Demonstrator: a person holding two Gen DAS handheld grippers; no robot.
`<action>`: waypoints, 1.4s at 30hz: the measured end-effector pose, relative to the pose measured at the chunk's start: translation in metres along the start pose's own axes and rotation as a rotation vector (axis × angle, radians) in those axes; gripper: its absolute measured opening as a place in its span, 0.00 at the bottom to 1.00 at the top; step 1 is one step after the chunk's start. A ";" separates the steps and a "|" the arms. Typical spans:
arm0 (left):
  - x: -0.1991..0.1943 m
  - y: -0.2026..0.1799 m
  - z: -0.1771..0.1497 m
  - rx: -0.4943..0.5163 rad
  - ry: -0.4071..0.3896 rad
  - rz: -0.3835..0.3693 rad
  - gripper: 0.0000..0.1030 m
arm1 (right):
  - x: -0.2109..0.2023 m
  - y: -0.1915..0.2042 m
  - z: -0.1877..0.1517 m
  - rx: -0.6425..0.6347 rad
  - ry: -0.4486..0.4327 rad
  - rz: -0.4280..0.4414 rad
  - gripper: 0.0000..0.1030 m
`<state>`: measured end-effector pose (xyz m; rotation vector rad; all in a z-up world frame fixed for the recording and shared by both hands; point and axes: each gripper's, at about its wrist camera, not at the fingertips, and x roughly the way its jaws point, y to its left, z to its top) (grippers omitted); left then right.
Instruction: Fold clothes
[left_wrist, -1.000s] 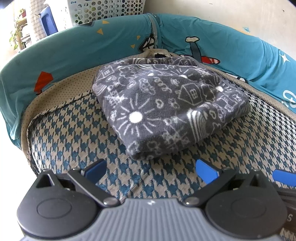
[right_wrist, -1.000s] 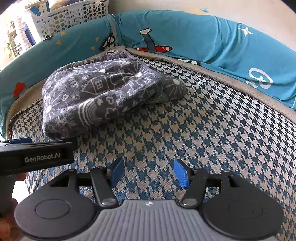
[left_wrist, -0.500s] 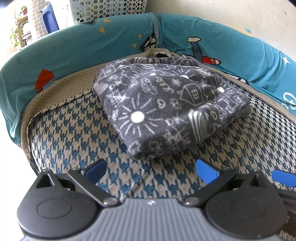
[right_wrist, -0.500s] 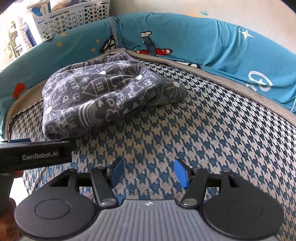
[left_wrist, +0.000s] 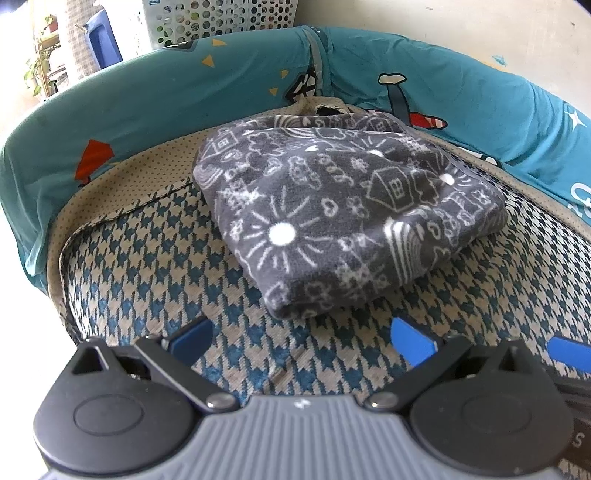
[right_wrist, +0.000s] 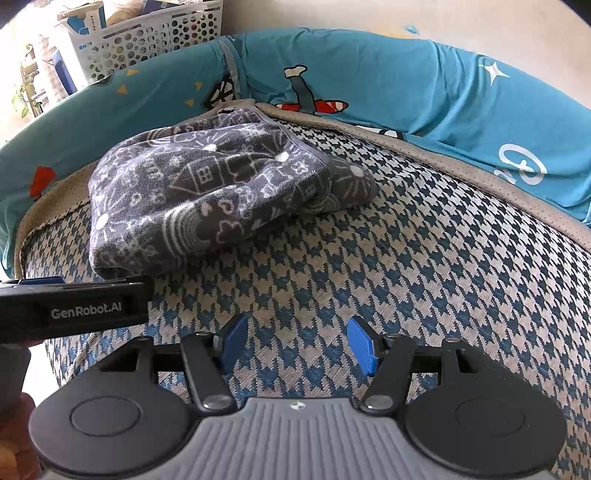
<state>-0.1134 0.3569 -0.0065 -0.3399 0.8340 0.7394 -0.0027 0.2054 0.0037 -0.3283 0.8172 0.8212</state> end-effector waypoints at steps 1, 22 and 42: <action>0.000 0.000 0.000 -0.001 0.001 0.002 1.00 | 0.000 0.000 0.000 -0.001 0.000 0.000 0.57; 0.002 0.000 -0.001 0.013 0.005 0.022 1.00 | 0.000 0.001 -0.001 -0.009 0.007 -0.003 0.57; 0.002 0.006 -0.001 -0.009 0.007 0.015 1.00 | 0.001 0.002 -0.001 -0.021 0.009 -0.011 0.57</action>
